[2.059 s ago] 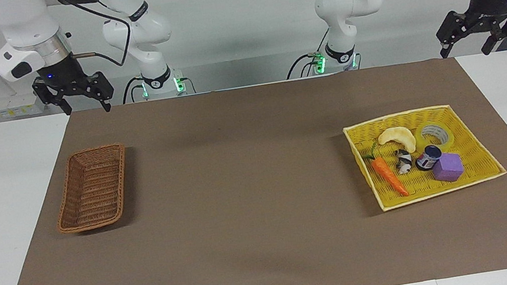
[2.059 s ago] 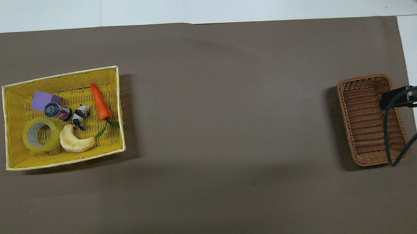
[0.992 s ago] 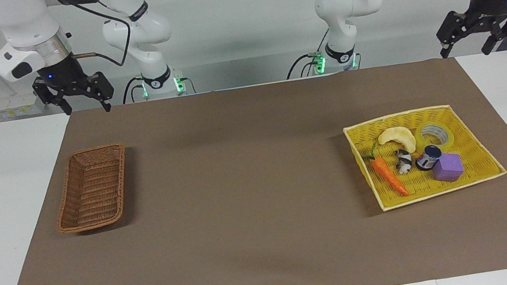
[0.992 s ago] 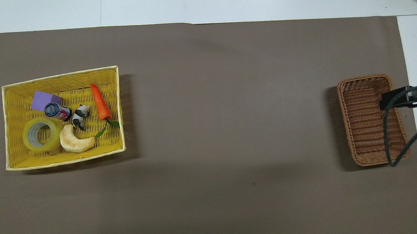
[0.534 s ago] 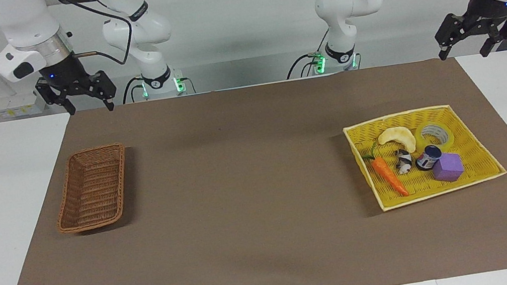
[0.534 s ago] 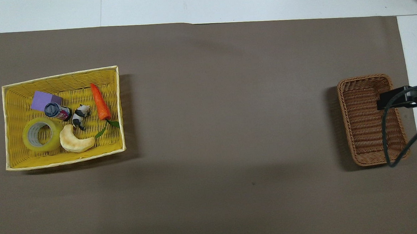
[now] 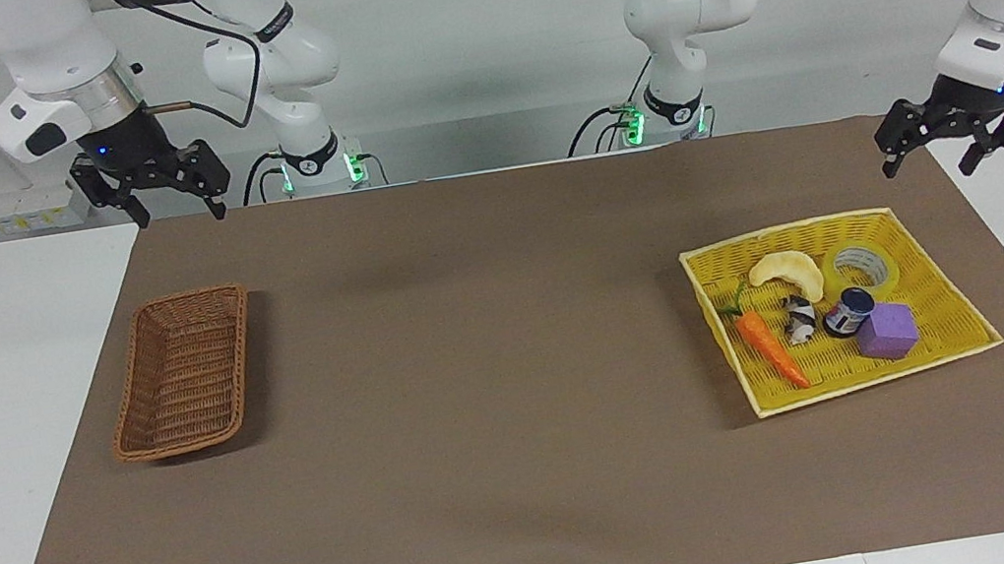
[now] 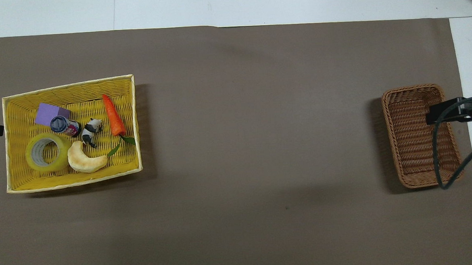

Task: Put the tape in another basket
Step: 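Grasp the yellow tape roll with the left gripper while the right gripper approaches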

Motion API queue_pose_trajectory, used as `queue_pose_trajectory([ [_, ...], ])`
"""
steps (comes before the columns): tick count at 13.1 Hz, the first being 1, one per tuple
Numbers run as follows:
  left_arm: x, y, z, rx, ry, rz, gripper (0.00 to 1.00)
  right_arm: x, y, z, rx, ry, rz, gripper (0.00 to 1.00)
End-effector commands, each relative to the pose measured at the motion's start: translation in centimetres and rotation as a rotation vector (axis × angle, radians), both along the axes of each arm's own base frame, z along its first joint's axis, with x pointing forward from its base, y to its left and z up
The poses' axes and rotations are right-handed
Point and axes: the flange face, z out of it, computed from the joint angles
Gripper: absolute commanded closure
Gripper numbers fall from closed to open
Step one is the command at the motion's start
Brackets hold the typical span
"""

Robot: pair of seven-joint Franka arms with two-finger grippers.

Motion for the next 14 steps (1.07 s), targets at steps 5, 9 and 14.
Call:
queue_pose_trajectory([
  [5,-0.3,2.7,-11.0,0.023,-0.01,-0.09,0.0,-1.2,1.1,-1.1,0.113,0.018,0.033,0.0],
  [9,0.9,4.5,-17.6,0.054,-0.018,-0.114,0.0,-1.1,2.8,-4.1,0.171,0.04,0.049,0.0],
  [14,1.2,4.8,-21.6,0.063,-0.003,-0.116,0.0,-0.8,5.9,-6.6,0.226,0.061,0.098,0.0],
])
